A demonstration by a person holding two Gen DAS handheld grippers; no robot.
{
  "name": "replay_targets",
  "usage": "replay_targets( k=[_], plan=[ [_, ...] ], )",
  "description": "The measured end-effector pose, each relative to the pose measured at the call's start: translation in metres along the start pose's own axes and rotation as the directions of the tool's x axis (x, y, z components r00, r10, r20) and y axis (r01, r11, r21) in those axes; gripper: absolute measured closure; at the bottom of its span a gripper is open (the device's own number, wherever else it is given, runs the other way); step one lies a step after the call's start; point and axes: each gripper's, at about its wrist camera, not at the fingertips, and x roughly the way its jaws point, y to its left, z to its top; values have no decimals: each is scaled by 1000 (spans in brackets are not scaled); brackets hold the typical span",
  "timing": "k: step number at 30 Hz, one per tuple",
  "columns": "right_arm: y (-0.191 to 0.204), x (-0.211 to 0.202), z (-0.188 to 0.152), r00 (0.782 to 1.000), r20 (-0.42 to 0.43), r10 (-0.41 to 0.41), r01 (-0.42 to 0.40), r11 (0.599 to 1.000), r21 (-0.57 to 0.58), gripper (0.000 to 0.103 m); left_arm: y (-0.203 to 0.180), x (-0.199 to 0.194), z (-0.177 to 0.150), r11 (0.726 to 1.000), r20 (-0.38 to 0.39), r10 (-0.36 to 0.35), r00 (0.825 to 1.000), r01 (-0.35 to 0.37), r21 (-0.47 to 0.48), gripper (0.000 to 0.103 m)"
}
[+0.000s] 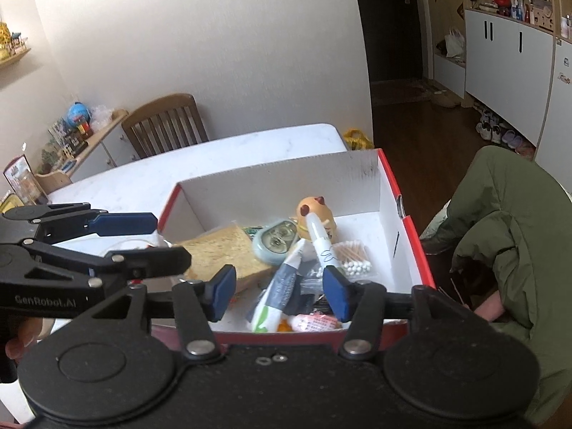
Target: Organize objects
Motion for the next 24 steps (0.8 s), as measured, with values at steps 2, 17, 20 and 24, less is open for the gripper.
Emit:
replay_targets(
  k=[2,17,20,24],
  plan=[
    [3,-7,-2,1000,13,7,-7,1000,5,48,1,-7,-2,1000,21,6,1000,-6,1,38],
    [49,-37,-21,993,116,6,2,998,-69,16,19,-41,-23,999,37,1,999,1,-54,17],
    [56,-42,-24,990,142,3,6,998,-64,10,21,-48,-28,998,44,5,999,-2,-56,10],
    [61,-47,-27,986,165,-8,14,999,-39,6,27,-56,-33,997,52,10,999,-6,-78,1]
  ],
)
